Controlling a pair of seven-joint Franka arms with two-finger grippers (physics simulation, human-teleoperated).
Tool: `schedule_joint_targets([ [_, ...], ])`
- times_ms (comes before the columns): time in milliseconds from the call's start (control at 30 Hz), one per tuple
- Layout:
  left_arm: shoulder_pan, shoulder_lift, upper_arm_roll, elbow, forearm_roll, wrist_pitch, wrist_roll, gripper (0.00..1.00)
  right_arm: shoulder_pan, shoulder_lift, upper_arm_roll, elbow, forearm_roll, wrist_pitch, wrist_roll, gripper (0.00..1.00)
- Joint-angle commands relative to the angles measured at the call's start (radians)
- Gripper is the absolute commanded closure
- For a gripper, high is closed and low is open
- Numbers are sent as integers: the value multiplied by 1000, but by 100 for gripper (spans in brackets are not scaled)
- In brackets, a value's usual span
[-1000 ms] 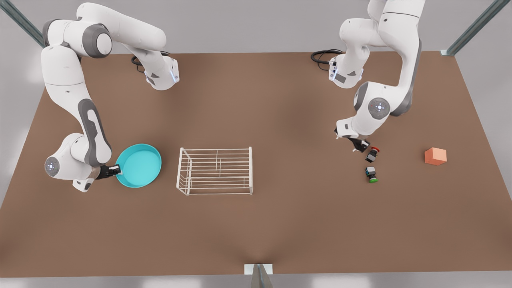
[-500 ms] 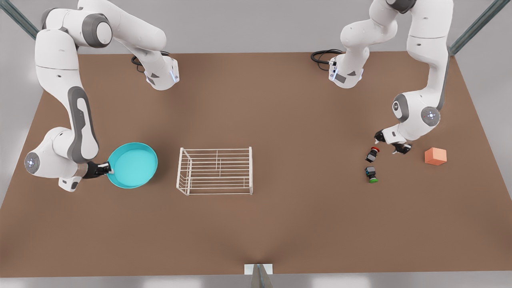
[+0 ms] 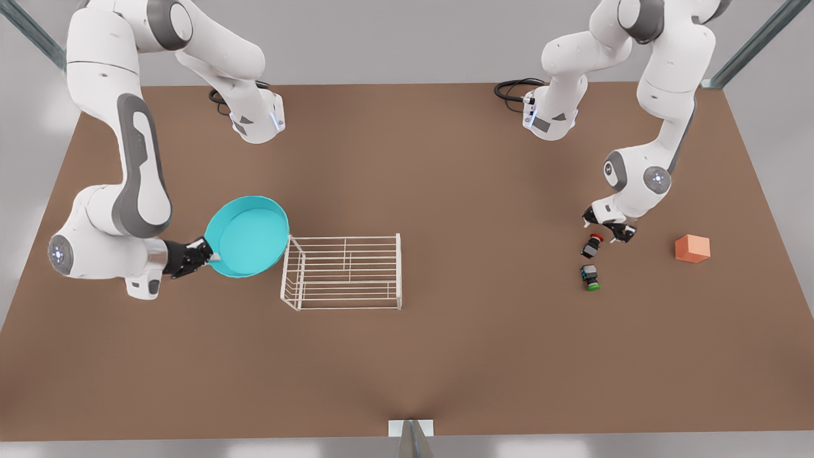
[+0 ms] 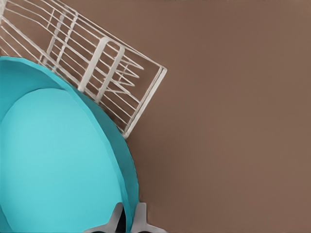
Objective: Place the plate on the shelf with right arm and place the red button switch in the plate with left arm
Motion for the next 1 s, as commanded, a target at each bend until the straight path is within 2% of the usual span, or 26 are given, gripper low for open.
schedule_joint_targets([
  [0,0,33,-1,-5,-2,176,-5,0,39,-2,8,8,50,-36,50,82],
  [333,-14,67,2,4,-3,253,-64,0,291,65,5,39,61,165,328,82],
  [700,-98,99,0,46,-3,262,-198,0,346,140,-9,72,33,279,360,82],
  [733,-98,113,0,46,-3,290,-196,0,346,140,-9,72,35,279,360,69],
  [767,-97,114,0,44,-3,290,-195,0,345,139,-10,72,35,279,366,4],
  [833,-94,110,2,44,-3,290,-186,2,340,108,-13,72,36,268,368,0],
  [867,-94,108,3,44,-3,290,-187,11,340,45,-19,75,35,265,361,0],
  [900,-94,105,5,44,-3,290,-186,37,340,-9,-27,125,35,259,366,0],
  [933,-94,99,5,44,-2,290,-186,48,343,-64,-35,131,30,236,372,0],
  [967,-94,94,5,44,-2,290,-190,52,342,-99,-42,160,-148,178,375,0],
])
